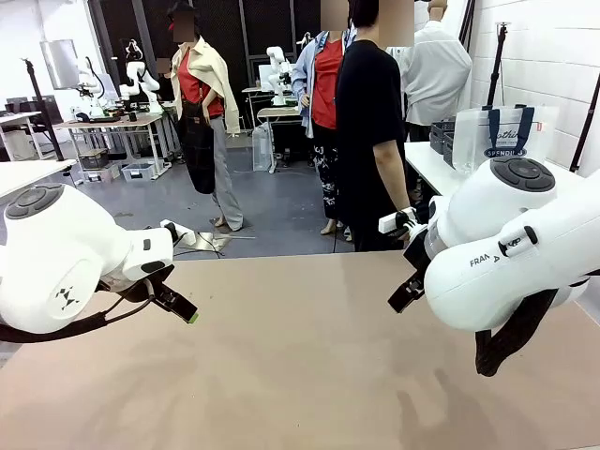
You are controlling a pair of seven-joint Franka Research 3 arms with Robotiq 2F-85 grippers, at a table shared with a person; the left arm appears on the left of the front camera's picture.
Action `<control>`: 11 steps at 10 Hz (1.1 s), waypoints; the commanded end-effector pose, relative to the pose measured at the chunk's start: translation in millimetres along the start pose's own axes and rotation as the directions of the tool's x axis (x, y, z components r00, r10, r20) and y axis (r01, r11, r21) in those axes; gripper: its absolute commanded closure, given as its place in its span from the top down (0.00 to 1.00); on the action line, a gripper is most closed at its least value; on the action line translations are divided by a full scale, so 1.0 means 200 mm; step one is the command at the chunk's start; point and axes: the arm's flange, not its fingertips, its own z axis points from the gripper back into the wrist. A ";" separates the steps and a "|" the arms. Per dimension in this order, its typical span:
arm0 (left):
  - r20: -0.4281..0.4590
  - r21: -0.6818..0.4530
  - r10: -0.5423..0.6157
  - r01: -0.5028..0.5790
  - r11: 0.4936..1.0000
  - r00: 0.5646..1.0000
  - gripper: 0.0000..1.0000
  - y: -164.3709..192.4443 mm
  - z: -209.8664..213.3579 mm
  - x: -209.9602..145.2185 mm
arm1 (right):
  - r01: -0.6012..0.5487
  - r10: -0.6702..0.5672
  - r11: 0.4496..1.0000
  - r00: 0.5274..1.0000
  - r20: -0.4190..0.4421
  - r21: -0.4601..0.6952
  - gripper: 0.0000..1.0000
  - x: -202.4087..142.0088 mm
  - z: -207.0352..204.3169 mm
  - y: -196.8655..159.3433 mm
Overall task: Transfer purchased items from the store into the shopping bag.
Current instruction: Open the Reusable shopping bag in the center of the table.
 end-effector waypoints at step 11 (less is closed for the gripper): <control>0.000 0.001 0.002 -0.002 1.000 1.000 1.00 0.01 0.00 0.00 | 0.000 0.000 1.000 1.000 0.000 0.000 1.00 0.00 0.00 0.00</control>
